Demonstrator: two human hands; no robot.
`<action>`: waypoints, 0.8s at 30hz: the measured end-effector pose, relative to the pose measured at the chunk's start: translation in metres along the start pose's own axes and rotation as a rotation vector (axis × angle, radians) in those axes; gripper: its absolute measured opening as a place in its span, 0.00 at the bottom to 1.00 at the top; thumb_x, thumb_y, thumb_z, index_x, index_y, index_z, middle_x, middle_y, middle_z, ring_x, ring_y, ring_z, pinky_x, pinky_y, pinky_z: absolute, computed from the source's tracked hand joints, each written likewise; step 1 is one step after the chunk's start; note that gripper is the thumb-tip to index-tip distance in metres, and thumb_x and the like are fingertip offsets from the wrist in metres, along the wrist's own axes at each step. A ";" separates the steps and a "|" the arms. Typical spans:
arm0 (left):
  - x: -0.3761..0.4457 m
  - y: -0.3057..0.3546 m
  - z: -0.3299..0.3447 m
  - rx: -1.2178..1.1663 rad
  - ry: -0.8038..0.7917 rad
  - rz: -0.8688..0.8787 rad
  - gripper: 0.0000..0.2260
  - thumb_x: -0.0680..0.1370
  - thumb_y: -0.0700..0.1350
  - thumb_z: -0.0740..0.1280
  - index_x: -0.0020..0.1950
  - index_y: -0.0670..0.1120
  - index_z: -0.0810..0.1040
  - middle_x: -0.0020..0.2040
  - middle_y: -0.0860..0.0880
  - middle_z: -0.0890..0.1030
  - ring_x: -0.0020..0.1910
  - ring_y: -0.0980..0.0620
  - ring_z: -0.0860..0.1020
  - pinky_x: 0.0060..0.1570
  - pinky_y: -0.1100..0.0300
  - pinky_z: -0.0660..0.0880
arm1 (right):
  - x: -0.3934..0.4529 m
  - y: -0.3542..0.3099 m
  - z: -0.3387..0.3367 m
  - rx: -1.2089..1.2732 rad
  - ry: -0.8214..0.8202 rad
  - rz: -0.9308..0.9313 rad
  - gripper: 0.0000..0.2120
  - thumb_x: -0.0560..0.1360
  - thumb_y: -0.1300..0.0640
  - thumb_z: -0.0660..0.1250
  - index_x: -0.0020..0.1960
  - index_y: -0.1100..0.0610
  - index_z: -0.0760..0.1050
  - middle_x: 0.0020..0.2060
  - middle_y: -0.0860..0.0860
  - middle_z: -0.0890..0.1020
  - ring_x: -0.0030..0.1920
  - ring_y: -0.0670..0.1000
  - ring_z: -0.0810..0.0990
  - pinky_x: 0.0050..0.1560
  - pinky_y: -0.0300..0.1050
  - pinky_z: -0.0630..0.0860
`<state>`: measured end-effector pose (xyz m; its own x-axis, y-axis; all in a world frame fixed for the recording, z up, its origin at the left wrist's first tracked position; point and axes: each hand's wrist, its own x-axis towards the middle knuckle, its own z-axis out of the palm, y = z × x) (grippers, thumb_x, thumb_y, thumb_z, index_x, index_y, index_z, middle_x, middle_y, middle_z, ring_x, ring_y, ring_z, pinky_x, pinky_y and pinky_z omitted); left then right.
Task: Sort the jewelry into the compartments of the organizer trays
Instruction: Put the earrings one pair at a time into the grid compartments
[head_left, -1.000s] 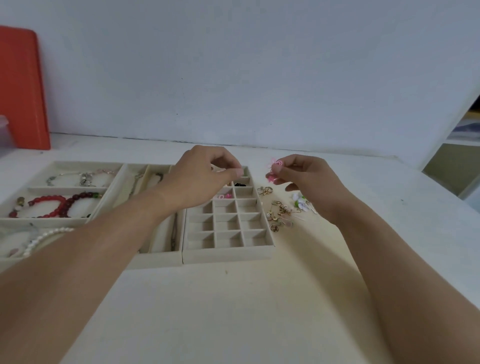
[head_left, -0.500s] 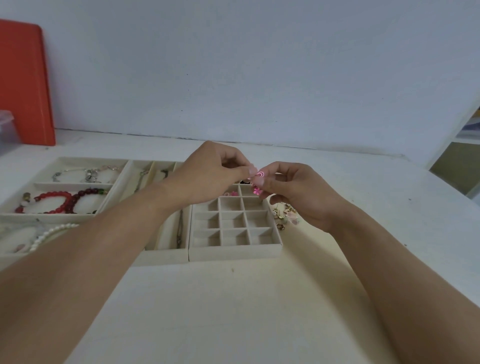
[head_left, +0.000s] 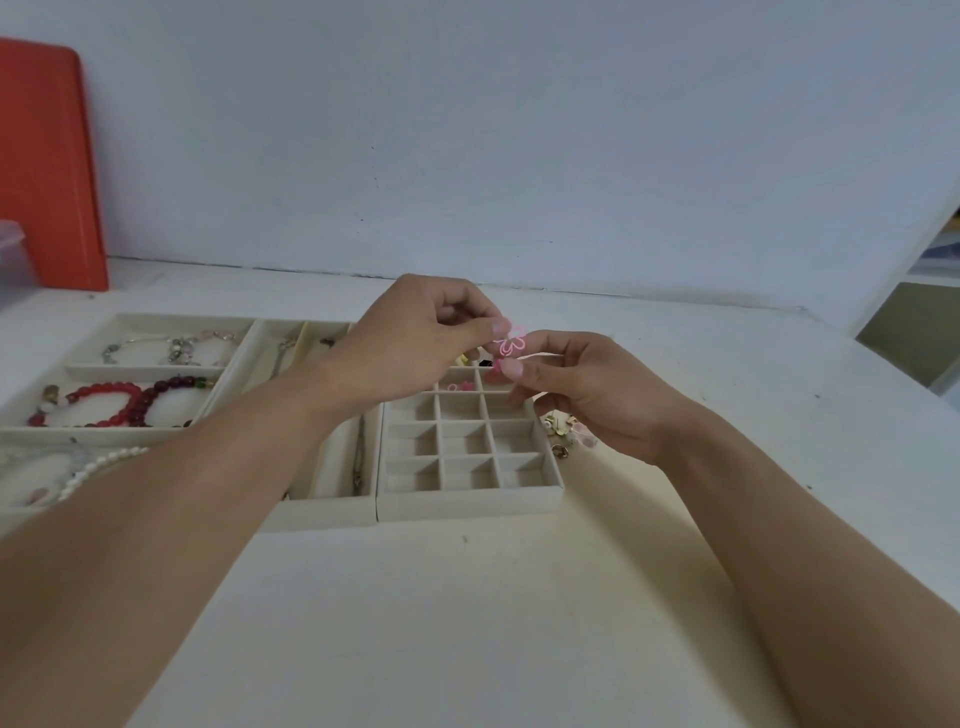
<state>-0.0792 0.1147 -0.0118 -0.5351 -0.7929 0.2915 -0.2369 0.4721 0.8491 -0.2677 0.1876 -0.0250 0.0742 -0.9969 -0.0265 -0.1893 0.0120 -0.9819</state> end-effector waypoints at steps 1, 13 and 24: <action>0.000 -0.001 0.000 0.005 -0.005 0.013 0.04 0.77 0.46 0.73 0.46 0.47 0.85 0.42 0.49 0.86 0.40 0.54 0.82 0.47 0.59 0.78 | -0.001 -0.001 0.000 0.004 -0.010 0.004 0.13 0.73 0.52 0.73 0.54 0.57 0.80 0.48 0.51 0.87 0.44 0.48 0.82 0.49 0.45 0.73; -0.003 0.007 0.000 -0.066 -0.075 -0.063 0.07 0.79 0.48 0.71 0.49 0.45 0.84 0.42 0.47 0.86 0.37 0.51 0.82 0.35 0.62 0.71 | 0.001 -0.001 -0.003 0.068 0.091 -0.054 0.08 0.66 0.53 0.77 0.41 0.54 0.82 0.42 0.51 0.85 0.37 0.47 0.77 0.42 0.41 0.73; -0.003 0.005 0.002 -0.167 -0.059 -0.180 0.08 0.77 0.45 0.73 0.49 0.41 0.85 0.44 0.44 0.87 0.40 0.52 0.84 0.45 0.58 0.81 | 0.003 0.003 -0.004 -0.117 0.280 -0.171 0.11 0.66 0.53 0.82 0.46 0.55 0.87 0.43 0.53 0.88 0.44 0.49 0.84 0.50 0.49 0.76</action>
<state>-0.0804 0.1207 -0.0094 -0.5437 -0.8324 0.1074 -0.1979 0.2514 0.9474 -0.2723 0.1845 -0.0268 -0.1537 -0.9666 0.2053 -0.3097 -0.1502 -0.9389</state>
